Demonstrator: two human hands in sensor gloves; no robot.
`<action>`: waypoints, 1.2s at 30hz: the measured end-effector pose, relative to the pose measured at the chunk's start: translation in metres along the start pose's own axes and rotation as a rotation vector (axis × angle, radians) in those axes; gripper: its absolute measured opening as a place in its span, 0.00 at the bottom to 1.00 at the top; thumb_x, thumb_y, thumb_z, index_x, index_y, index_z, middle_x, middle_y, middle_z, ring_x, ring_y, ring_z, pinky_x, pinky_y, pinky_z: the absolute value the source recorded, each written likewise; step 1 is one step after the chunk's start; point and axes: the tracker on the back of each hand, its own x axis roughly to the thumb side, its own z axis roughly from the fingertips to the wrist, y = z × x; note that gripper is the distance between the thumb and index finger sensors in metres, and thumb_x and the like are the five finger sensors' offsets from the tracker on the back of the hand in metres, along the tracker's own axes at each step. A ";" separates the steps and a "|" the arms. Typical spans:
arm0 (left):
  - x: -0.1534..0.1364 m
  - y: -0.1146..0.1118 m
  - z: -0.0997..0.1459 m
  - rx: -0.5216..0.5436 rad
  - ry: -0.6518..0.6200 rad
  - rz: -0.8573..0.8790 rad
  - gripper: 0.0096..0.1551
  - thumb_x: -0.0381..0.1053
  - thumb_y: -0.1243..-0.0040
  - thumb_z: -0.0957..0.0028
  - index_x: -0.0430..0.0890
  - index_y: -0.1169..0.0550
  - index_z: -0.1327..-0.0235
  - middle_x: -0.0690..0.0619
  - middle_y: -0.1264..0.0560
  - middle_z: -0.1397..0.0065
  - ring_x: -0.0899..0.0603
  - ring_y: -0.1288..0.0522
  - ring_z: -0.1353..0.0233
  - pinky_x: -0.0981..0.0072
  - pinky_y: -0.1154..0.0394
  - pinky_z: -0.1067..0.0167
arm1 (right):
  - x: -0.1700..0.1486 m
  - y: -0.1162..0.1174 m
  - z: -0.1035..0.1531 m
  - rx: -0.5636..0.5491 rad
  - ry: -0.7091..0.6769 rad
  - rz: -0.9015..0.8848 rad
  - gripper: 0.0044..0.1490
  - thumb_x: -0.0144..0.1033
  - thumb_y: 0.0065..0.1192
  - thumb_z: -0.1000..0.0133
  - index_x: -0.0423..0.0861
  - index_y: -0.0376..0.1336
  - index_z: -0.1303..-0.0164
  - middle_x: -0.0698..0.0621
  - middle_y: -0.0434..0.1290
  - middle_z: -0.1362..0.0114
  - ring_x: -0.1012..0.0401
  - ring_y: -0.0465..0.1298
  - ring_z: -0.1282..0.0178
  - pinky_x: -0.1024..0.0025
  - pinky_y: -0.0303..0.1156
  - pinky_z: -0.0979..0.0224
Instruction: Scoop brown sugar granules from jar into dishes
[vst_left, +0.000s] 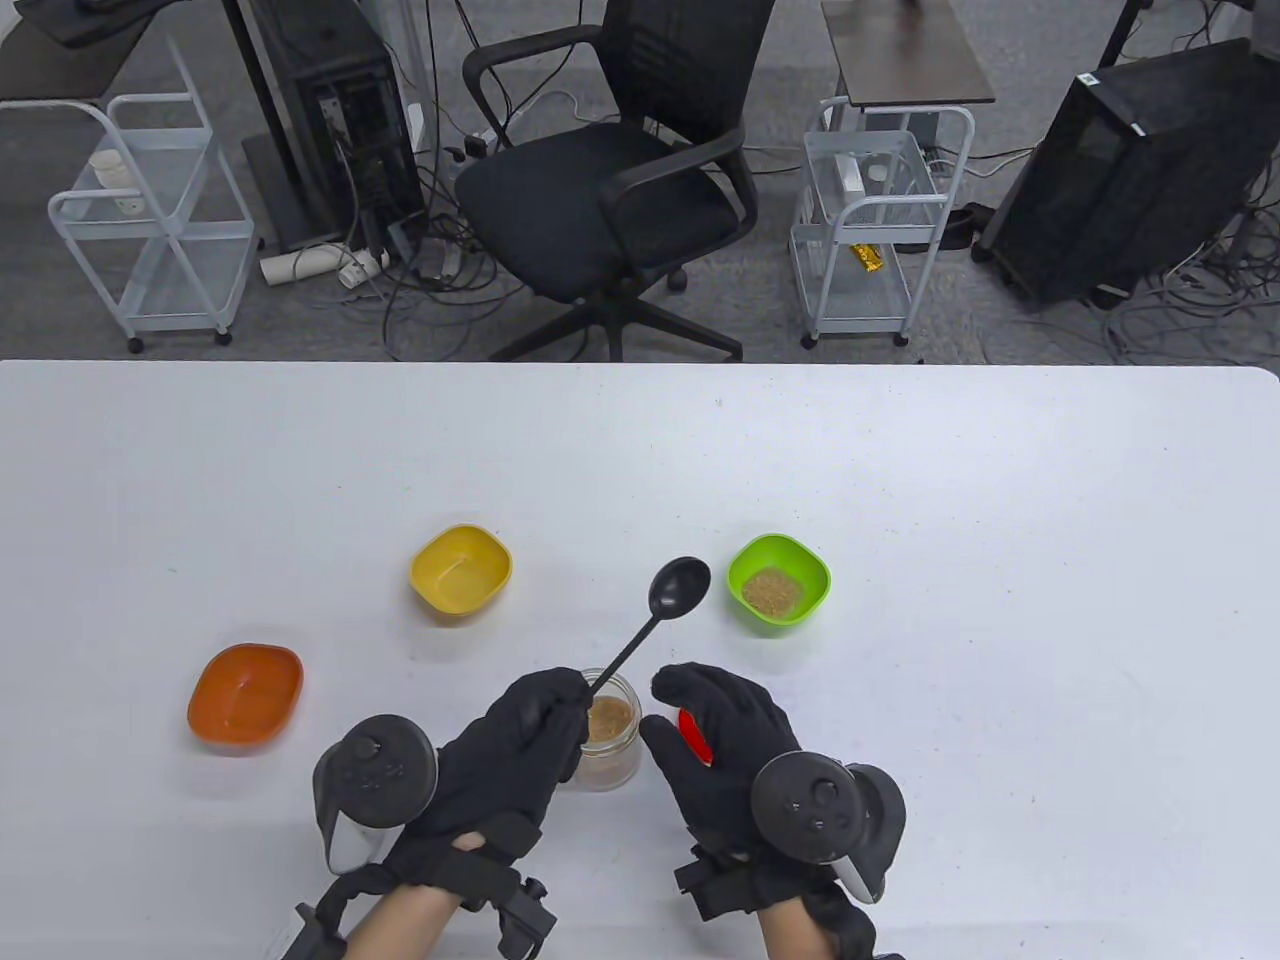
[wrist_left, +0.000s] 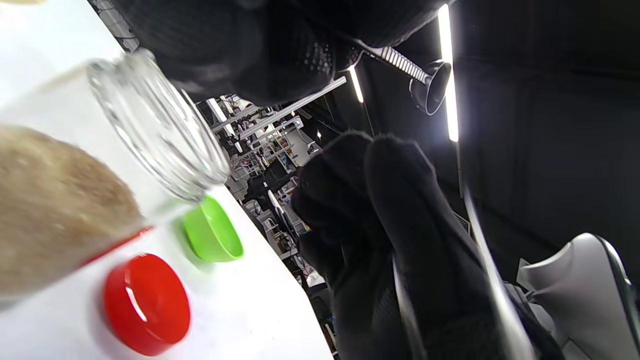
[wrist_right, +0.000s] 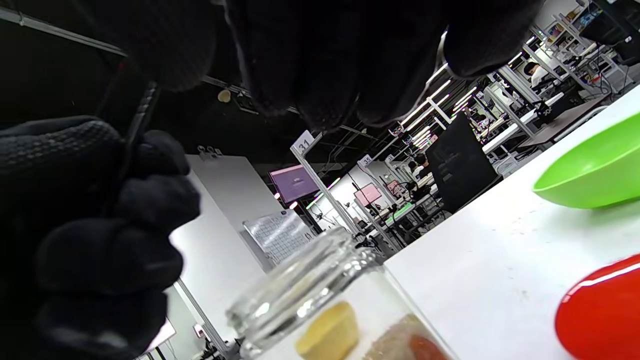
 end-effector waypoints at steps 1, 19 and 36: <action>0.003 -0.005 -0.002 -0.009 -0.003 0.002 0.26 0.53 0.49 0.31 0.42 0.32 0.24 0.48 0.24 0.31 0.47 0.15 0.45 0.56 0.14 0.43 | -0.001 -0.001 0.000 -0.003 0.006 -0.027 0.33 0.57 0.59 0.43 0.52 0.65 0.32 0.52 0.75 0.27 0.45 0.74 0.26 0.38 0.65 0.23; 0.018 -0.035 -0.009 -0.099 -0.046 -0.160 0.27 0.53 0.48 0.30 0.43 0.35 0.23 0.46 0.28 0.26 0.44 0.17 0.40 0.53 0.17 0.38 | -0.018 -0.006 -0.001 -0.040 0.105 -0.372 0.25 0.53 0.66 0.45 0.56 0.70 0.39 0.52 0.70 0.25 0.44 0.72 0.25 0.38 0.65 0.23; 0.009 0.035 0.011 -0.089 -0.134 -0.649 0.43 0.62 0.48 0.32 0.42 0.45 0.13 0.39 0.46 0.11 0.28 0.43 0.13 0.27 0.41 0.22 | -0.034 -0.020 -0.001 -0.136 0.101 -0.532 0.24 0.48 0.58 0.40 0.58 0.63 0.34 0.56 0.86 0.40 0.52 0.87 0.38 0.44 0.78 0.27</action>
